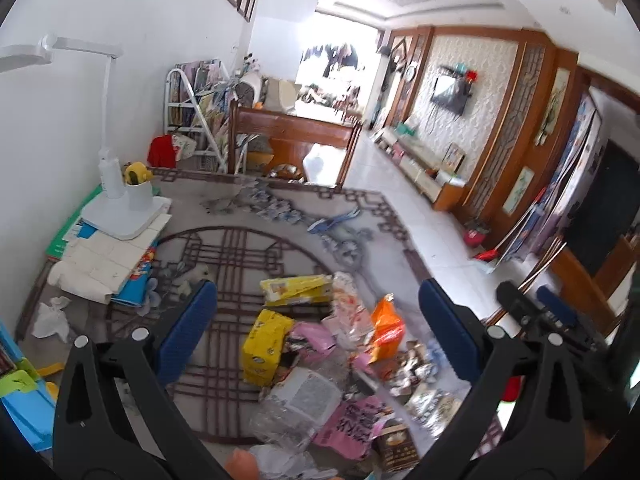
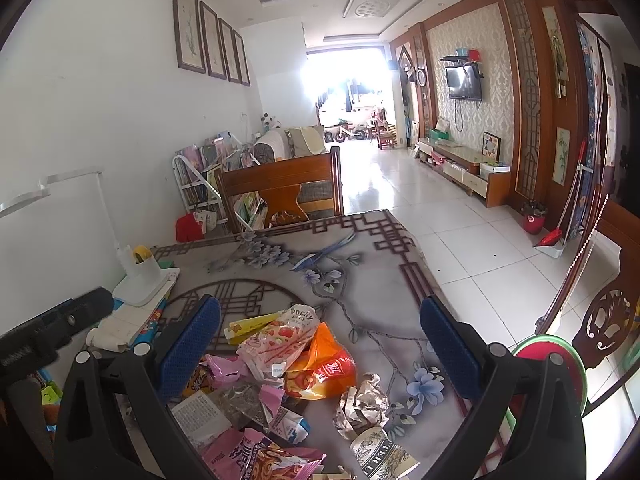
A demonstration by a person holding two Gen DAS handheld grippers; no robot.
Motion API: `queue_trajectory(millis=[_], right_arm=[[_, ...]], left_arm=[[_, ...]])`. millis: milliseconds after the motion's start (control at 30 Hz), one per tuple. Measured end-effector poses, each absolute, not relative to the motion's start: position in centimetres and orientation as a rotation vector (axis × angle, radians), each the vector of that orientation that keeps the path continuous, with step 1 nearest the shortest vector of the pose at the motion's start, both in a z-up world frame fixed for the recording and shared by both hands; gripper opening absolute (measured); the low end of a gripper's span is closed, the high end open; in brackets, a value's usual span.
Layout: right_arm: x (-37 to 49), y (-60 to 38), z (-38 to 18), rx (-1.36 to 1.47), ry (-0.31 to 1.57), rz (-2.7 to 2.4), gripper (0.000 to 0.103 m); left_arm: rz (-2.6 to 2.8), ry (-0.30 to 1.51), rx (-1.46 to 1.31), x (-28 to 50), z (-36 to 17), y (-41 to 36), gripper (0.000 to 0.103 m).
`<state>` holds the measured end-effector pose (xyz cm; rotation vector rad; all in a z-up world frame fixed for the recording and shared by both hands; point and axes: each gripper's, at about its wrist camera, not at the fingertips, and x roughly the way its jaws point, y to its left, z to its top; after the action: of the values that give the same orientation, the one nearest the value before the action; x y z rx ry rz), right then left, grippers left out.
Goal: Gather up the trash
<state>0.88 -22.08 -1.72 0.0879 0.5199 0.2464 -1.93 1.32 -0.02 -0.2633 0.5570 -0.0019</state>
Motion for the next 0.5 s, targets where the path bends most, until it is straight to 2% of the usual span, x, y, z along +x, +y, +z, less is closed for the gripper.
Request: queue_trajectory(millis=[133, 300, 500], right_arm=[[0.83, -22.21, -1.71, 0.089, 0.521, 0.25, 0.096], [0.76, -22.01, -1.65, 0.083, 0.517, 0.251, 0.096], [0.71, -21.93, -1.6, 0.086, 0.519, 0.248, 0.096]], left_arm=[[0.004, 0.509, -0.251, -2.45, 0.22, 1.19, 0.099], [0.032, 0.537, -0.172, -2.16, 0.36, 0.73, 0.099], [0.016, 0.592, -0.221, -1.68, -0.34, 1.46, 0.099]])
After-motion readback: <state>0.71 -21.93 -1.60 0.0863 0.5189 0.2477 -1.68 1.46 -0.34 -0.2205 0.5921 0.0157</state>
